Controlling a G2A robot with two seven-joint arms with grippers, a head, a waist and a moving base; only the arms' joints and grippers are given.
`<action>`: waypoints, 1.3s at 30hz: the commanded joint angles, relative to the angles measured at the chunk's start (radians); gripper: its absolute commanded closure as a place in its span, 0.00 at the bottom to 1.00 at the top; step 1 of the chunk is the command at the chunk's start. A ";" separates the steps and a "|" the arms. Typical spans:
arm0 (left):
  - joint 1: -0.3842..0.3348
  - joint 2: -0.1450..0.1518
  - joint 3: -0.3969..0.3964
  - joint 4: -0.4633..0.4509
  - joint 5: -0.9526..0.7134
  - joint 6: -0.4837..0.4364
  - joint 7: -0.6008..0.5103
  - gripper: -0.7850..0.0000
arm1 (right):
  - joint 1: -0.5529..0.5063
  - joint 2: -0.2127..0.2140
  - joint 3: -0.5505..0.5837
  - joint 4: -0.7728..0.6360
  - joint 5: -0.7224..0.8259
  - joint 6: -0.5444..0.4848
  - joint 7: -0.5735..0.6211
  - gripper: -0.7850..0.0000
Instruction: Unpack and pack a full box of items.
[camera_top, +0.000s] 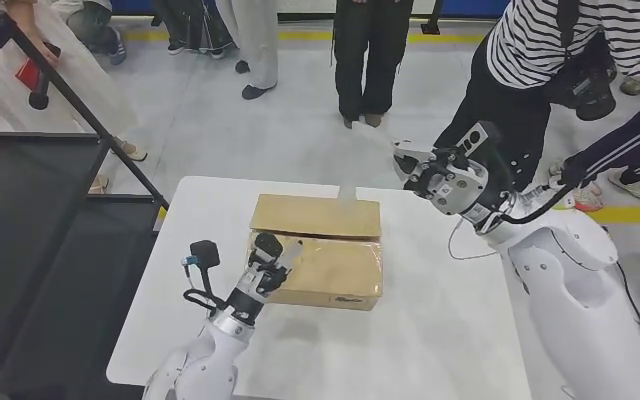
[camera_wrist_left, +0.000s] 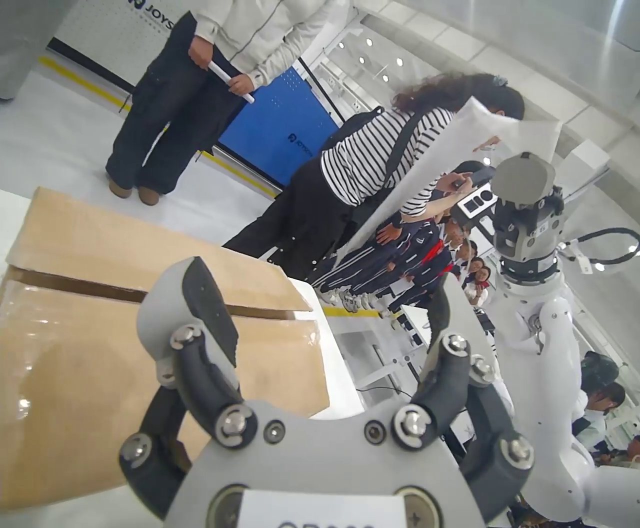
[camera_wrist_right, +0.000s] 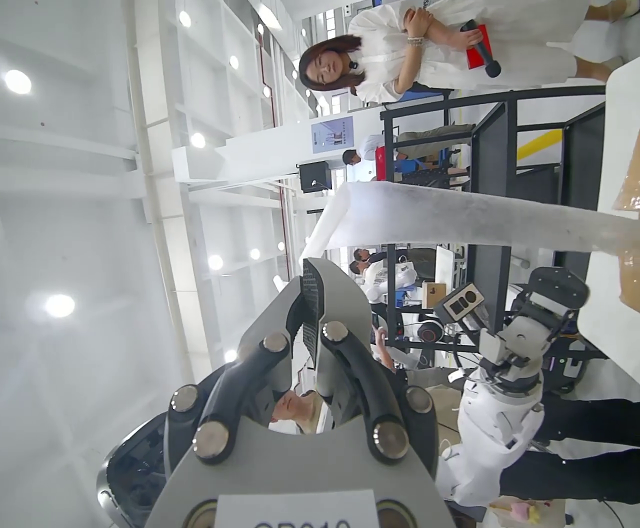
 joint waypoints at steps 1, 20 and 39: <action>-0.013 -0.002 0.019 0.010 0.014 -0.010 0.001 0.00 | -0.008 -0.001 -0.002 -0.015 0.013 0.005 -0.004 1.00; -0.168 -0.039 0.179 0.168 0.220 -0.008 0.114 0.38 | -0.044 -0.012 -0.016 -0.094 0.075 0.026 0.006 1.00; -0.159 -0.047 0.167 0.171 0.217 -0.056 0.092 1.00 | -0.043 -0.019 -0.005 -0.087 0.084 0.039 -0.034 1.00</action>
